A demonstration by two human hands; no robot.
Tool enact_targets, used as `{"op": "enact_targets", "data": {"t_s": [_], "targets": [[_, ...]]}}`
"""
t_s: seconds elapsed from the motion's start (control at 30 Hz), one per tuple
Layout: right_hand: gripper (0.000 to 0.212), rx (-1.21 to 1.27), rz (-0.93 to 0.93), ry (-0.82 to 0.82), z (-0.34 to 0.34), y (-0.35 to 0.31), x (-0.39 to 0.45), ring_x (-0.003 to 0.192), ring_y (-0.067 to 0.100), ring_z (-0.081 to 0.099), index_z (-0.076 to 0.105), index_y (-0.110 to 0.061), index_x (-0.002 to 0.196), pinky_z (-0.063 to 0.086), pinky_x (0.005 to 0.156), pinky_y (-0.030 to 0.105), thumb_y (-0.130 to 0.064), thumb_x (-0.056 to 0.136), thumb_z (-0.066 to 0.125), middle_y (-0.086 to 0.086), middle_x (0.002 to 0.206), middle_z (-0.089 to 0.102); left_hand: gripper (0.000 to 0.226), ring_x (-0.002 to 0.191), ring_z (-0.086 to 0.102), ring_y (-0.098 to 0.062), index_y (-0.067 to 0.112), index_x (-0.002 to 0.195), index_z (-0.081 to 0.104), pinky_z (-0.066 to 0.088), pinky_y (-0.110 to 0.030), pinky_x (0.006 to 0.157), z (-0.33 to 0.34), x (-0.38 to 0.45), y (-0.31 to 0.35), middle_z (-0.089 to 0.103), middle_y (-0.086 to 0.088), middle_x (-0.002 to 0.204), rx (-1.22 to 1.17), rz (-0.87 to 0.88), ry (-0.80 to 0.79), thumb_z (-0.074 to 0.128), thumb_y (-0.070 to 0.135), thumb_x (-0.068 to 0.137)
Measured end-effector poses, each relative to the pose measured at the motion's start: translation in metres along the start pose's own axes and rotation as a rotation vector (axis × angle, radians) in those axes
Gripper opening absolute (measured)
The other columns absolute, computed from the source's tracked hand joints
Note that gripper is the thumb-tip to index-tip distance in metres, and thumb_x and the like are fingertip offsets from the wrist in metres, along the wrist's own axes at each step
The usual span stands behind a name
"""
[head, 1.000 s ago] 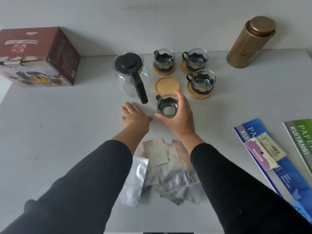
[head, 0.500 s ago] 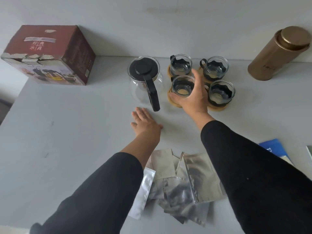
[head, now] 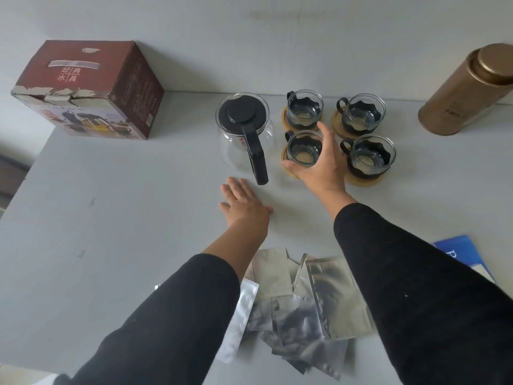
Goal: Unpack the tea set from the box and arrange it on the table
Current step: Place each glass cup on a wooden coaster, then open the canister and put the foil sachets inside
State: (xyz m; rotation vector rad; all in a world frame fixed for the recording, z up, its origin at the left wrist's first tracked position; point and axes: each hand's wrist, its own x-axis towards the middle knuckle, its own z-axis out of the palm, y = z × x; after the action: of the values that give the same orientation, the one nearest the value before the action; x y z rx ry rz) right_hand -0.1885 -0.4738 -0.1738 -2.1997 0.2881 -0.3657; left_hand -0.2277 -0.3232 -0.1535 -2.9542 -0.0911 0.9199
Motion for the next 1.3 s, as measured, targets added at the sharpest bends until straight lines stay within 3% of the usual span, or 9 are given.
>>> {"op": "enact_targets", "data": {"t_s": [0.2, 0.3, 0.4, 0.47, 0.63, 0.8, 1.0, 1.13, 1.3], "targets": [[0.103, 0.009, -0.011, -0.013, -0.01, -0.007, -0.009, 0.125, 0.02, 0.041, 0.026, -0.019, 0.145, 0.026, 0.095, 0.014, -0.047, 0.063, 0.082, 0.009, 0.136, 0.043, 0.085, 0.145, -0.013, -0.037, -0.001, 0.146, -0.019, 0.014, -0.045, 0.117, -0.001, -0.001, -0.002, -0.023, -0.02, 0.155, -0.011, 0.023, 0.003, 0.035, 0.044, 0.099], [0.09, 0.001, -0.05, 0.03, -0.025, -0.019, -0.019, 0.129, 0.019, 0.038, 0.026, -0.015, 0.145, 0.023, 0.099, 0.011, -0.044, 0.075, 0.074, 0.011, 0.14, 0.039, 0.084, 0.147, 0.001, -0.032, 0.003, 0.151, -0.005, 0.02, -0.046, 0.117, -0.004, -0.002, -0.015, -0.005, -0.016, 0.158, -0.155, 0.057, 0.039, 0.043, 0.046, 0.096], [0.083, 0.008, -0.068, 0.079, -0.046, -0.032, -0.03, 0.133, 0.021, 0.037, 0.025, -0.016, 0.146, 0.032, 0.106, 0.026, -0.044, 0.081, 0.068, 0.012, 0.143, 0.036, 0.072, 0.139, 0.025, -0.027, 0.001, 0.145, 0.017, 0.028, -0.041, 0.113, -0.01, -0.017, -0.028, 0.025, -0.013, 0.148, -0.296, 0.049, 0.18, 0.038, 0.049, 0.097], [0.079, -0.008, -0.067, 0.127, -0.064, -0.041, -0.039, 0.131, 0.021, 0.039, 0.025, -0.017, 0.146, 0.035, 0.103, 0.027, -0.043, 0.083, 0.066, 0.011, 0.142, 0.037, 0.062, 0.13, 0.036, -0.027, 0.001, 0.139, 0.027, 0.032, -0.037, 0.107, -0.018, -0.036, -0.026, 0.035, -0.013, 0.139, -0.359, 0.075, 0.325, 0.035, 0.047, 0.098], [0.071, -0.097, -0.06, 0.253, -0.121, -0.054, -0.055, 0.125, 0.023, 0.046, 0.03, -0.013, 0.143, 0.034, 0.093, 0.02, -0.037, 0.085, 0.064, 0.013, 0.136, 0.043, 0.058, 0.125, 0.042, -0.026, 0.005, 0.139, 0.029, 0.033, -0.035, 0.104, -0.042, -0.076, 0.009, 0.04, -0.011, 0.136, -0.444, 0.238, 0.593, 0.039, 0.044, 0.098], [0.066, -0.138, -0.035, 0.325, -0.186, -0.044, -0.047, 0.127, 0.025, 0.046, 0.032, -0.016, 0.141, 0.04, 0.1, 0.034, -0.037, 0.086, 0.063, 0.008, 0.14, 0.043, 0.064, 0.13, 0.039, -0.025, 0.006, 0.142, 0.027, 0.031, -0.033, 0.11, -0.065, -0.098, 0.073, 0.038, -0.009, 0.14, -0.48, 0.48, 0.644, 0.048, 0.042, 0.094], [0.066, -0.183, 0.017, 0.326, -0.246, -0.009, -0.007, 0.123, 0.023, 0.047, 0.032, -0.019, 0.142, 0.041, 0.098, 0.034, -0.036, 0.086, 0.063, 0.01, 0.133, 0.044, 0.076, 0.133, 0.036, -0.025, 0.007, 0.146, 0.02, 0.031, -0.034, 0.11, -0.079, -0.087, 0.169, 0.032, -0.009, 0.145, -0.394, 0.615, 0.516, 0.055, 0.045, 0.09], [0.062, -0.264, 0.044, 0.225, -0.277, 0.031, 0.038, 0.121, 0.022, 0.046, 0.034, -0.019, 0.14, 0.038, 0.093, 0.027, -0.039, 0.087, 0.06, 0.007, 0.132, 0.043, 0.091, 0.143, 0.023, -0.024, 0.008, 0.15, 0.008, 0.025, -0.033, 0.114, -0.078, -0.063, 0.243, 0.018, -0.01, 0.155, -0.399, 0.576, 0.367, 0.059, 0.048, 0.087], [0.062, -0.353, 0.042, 0.095, -0.293, 0.072, 0.104, 0.127, 0.025, 0.04, 0.038, -0.016, 0.137, 0.04, 0.097, 0.032, -0.042, 0.085, 0.061, 0.009, 0.133, 0.04, 0.103, 0.146, 0.015, -0.019, 0.009, 0.151, 0.001, 0.021, -0.029, 0.115, -0.085, -0.03, 0.311, 0.011, -0.007, 0.157, -0.571, 0.52, 0.284, 0.07, 0.04, 0.081]]}}
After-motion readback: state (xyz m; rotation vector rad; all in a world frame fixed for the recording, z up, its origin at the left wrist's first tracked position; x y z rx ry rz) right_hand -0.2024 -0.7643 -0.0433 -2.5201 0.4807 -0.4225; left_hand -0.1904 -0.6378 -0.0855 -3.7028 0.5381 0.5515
